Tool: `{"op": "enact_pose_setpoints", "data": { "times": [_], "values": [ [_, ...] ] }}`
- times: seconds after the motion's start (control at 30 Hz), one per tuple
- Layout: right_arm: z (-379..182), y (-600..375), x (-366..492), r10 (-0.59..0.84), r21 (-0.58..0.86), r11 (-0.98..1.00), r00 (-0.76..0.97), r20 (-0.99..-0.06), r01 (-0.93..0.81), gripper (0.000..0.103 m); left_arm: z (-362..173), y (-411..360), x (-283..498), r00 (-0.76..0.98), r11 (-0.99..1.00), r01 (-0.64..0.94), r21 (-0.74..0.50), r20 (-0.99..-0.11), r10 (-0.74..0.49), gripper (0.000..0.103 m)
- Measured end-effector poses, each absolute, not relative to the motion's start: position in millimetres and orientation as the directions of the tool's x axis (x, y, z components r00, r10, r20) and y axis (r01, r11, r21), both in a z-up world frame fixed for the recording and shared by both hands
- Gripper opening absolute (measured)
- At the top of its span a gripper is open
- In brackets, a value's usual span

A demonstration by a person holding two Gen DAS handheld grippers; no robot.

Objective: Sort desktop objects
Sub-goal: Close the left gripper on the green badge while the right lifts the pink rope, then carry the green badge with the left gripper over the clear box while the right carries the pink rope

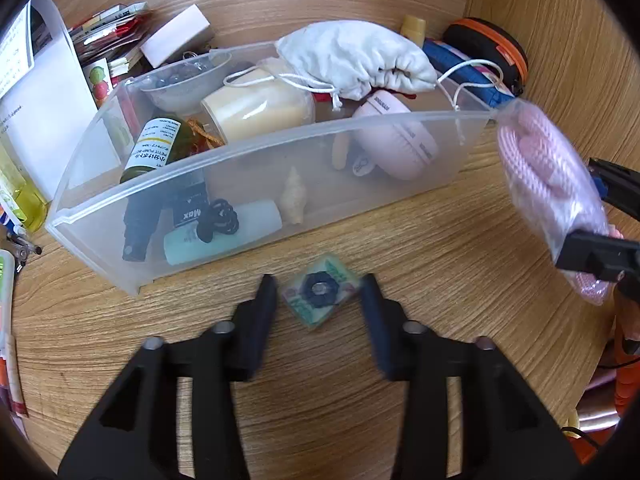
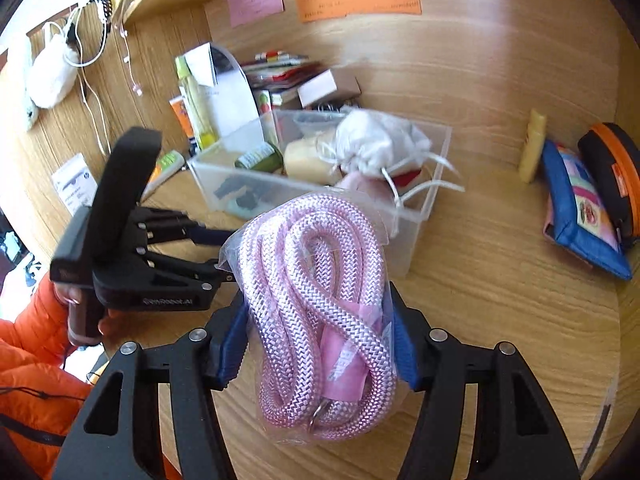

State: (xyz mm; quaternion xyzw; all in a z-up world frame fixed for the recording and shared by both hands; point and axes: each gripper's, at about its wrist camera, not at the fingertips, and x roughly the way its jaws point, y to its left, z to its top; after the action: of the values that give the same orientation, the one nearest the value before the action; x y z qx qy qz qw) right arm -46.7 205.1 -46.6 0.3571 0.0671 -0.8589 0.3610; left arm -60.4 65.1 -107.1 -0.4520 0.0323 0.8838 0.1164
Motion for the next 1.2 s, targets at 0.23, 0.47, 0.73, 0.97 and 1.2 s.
{"op": "enact_pose_setpoints", "data": {
  "times": [0.23, 0.47, 0.73, 0.97, 1.2],
  "values": [
    [-39.3, 203.4, -53.2, -0.572, 0.141, -0.737, -0.498, -0.652, 0.661, 0.057, -102.2, 61.0, -52.3, -0.595, -0.972, -0.231, -0.048, -0.783, 0.180, 0.040],
    [-26.4, 194.8, -62.7, -0.577, 0.129, -0.739, -0.521, -0.629, 0.662, 0.057, -75.7, 42.2, -40.3, -0.661, -0.973, -0.212, -0.087, -0.721, 0.208, 0.040],
    [-4.9, 176.7, -74.9, -0.604, 0.137, -0.732, -0.542, -0.584, 0.667, 0.057, -38.6, 8.4, -41.6, -0.738, -0.982, -0.160, -0.101, -0.648, 0.187, 0.040],
    [1.8, 151.1, -95.5, -0.624, 0.169, -0.725, -0.532, -0.571, 0.668, 0.057, -25.7, -15.3, -43.1, -0.777, -0.985, -0.122, -0.126, -0.605, 0.173, 0.040],
    [11.8, 120.8, -115.9, -0.621, 0.147, -0.718, -0.530, -0.578, 0.681, 0.057, -18.5, -25.5, -57.9, -0.792, -0.983, -0.126, -0.137, -0.583, 0.183, 0.040]
  ]
}}
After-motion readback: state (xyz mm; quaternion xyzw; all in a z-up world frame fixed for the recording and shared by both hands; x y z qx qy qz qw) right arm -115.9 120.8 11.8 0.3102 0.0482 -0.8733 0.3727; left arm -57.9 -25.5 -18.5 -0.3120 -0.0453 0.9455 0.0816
